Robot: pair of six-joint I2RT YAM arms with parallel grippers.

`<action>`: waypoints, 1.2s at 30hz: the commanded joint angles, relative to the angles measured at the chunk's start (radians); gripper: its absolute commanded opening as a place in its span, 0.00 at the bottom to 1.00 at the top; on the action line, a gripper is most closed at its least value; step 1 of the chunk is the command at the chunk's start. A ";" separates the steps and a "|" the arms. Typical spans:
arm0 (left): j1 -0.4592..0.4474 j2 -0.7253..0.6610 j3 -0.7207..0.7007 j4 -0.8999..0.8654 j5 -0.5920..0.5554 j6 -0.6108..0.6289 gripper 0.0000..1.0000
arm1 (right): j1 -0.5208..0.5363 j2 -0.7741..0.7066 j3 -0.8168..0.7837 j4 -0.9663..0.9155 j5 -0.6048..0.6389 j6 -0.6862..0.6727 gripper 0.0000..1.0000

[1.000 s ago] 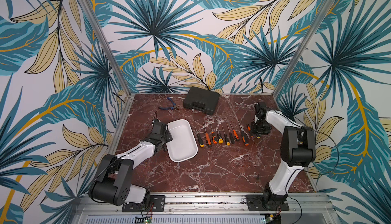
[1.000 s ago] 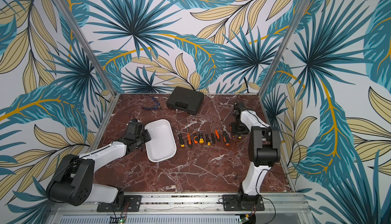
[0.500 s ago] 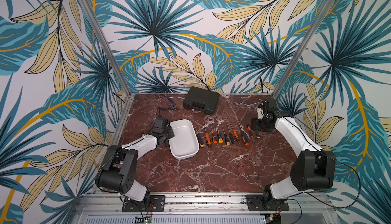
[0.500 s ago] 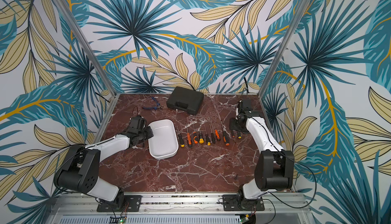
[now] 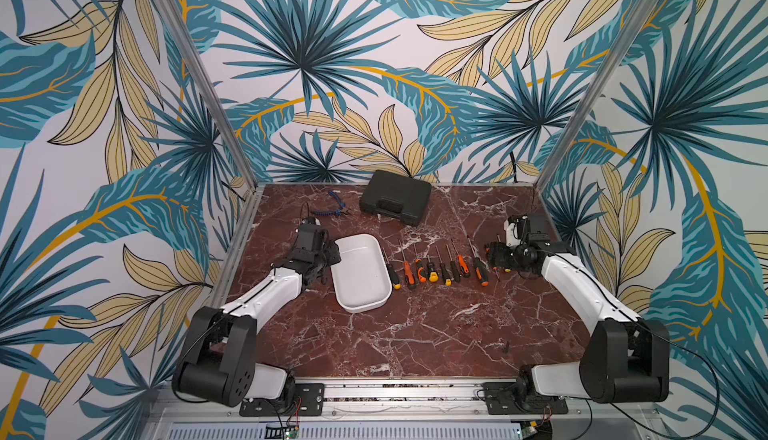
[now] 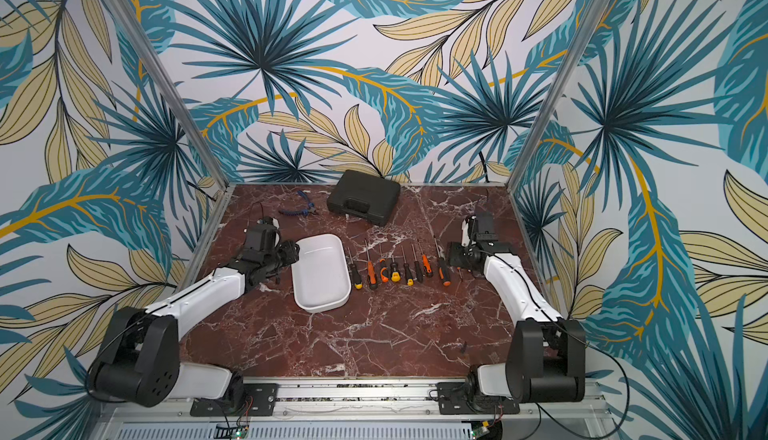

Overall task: Take out the screwdriver from the storage box
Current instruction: Place the storage box at the center of the board, then reset both arms

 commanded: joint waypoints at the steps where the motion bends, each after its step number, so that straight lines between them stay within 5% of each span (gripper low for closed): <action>1: 0.007 -0.142 -0.060 0.089 -0.152 0.113 0.59 | 0.004 -0.044 -0.132 0.246 -0.033 0.038 0.86; 2: 0.009 -0.183 -0.092 0.127 -0.216 0.147 0.67 | 0.004 -0.053 -0.179 0.325 -0.031 0.040 0.99; 5: 0.014 -0.254 -0.197 0.293 -0.317 0.315 0.85 | 0.014 -0.062 -0.277 0.458 0.042 -0.001 1.00; 10: 0.023 -0.192 -0.308 0.520 -0.385 0.556 0.99 | 0.024 -0.117 -0.474 0.834 0.099 -0.040 1.00; 14: 0.060 -0.042 -0.363 0.711 -0.369 0.560 1.00 | 0.025 -0.101 -0.525 1.021 0.171 -0.097 1.00; 22: 0.117 0.187 -0.372 1.032 -0.325 0.584 1.00 | 0.024 0.040 -0.416 1.030 0.241 -0.093 1.00; 26: 0.216 0.205 -0.424 1.090 -0.183 0.482 1.00 | 0.024 0.171 -0.582 1.499 0.239 -0.096 1.00; 27: 0.228 0.242 -0.445 1.192 -0.168 0.487 1.00 | 0.024 0.154 -0.599 1.492 0.251 -0.089 1.00; 30: 0.248 0.193 -0.409 1.038 -0.074 0.486 1.00 | 0.024 0.149 -0.577 1.442 0.251 -0.084 1.00; 36: 0.259 0.221 -0.402 1.072 0.009 0.501 1.00 | 0.026 0.140 -0.535 1.343 0.213 -0.091 1.00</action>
